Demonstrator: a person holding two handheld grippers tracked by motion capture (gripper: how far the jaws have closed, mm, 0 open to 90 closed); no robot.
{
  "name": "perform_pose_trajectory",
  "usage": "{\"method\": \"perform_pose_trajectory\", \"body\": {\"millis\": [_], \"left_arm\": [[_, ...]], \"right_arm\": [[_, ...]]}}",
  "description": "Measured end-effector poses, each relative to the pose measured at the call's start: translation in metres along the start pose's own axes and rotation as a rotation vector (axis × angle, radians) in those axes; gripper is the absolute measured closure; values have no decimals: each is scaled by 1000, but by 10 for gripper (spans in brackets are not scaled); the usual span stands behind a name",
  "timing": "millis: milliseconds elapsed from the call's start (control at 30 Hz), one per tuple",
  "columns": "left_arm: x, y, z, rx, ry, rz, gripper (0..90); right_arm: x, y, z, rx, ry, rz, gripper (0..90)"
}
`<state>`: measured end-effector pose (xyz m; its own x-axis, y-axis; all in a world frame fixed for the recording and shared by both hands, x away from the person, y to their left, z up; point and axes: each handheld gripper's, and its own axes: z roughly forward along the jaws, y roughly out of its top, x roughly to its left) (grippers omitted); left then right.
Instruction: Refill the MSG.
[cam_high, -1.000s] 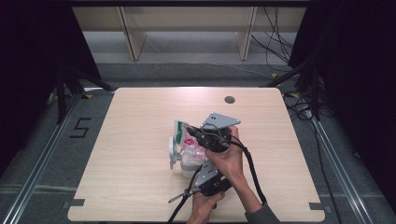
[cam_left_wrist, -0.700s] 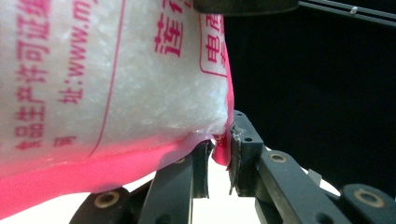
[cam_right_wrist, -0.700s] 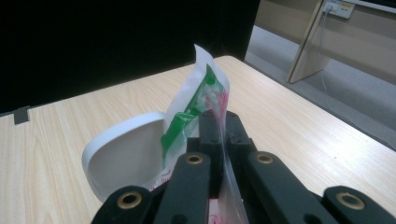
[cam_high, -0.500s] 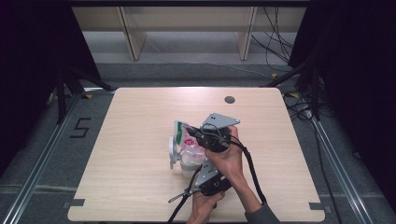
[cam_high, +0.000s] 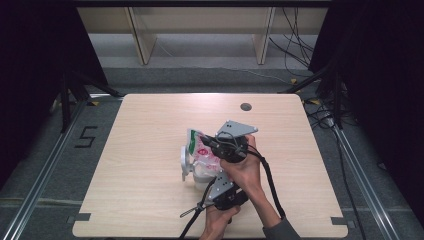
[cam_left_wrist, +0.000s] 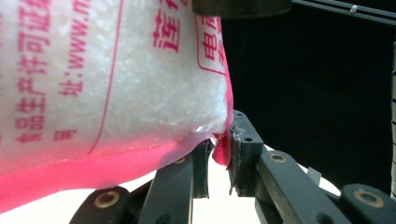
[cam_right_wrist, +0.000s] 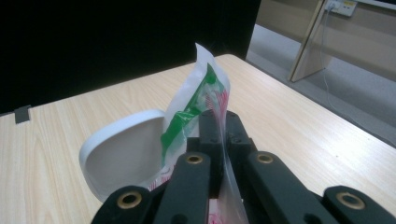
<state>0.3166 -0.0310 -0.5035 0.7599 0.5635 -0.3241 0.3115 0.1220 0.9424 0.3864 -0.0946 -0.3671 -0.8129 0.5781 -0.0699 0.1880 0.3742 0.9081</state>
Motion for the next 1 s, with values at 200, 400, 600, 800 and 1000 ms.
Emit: {"method": "perform_pose_trajectory", "body": {"millis": [200, 400, 600, 800, 1000], "left_arm": [[0, 1, 0, -4, -2, 0, 793], [2, 0, 0, -9, -9, -7, 794], [2, 0, 0, -5, 1, -10, 794], [1, 1, 1, -7, -6, -7, 795], [3, 0, 2, -14, -13, -10, 796]], "right_arm": [[0, 0, 0, -3, 8, 4, 896], [2, -1, 2, 8, 4, 5, 895], [3, 0, 2, 7, 11, -25, 895], [3, 1, 1, 13, 17, -10, 895], [5, 2, -1, 8, 7, -10, 895]]}}
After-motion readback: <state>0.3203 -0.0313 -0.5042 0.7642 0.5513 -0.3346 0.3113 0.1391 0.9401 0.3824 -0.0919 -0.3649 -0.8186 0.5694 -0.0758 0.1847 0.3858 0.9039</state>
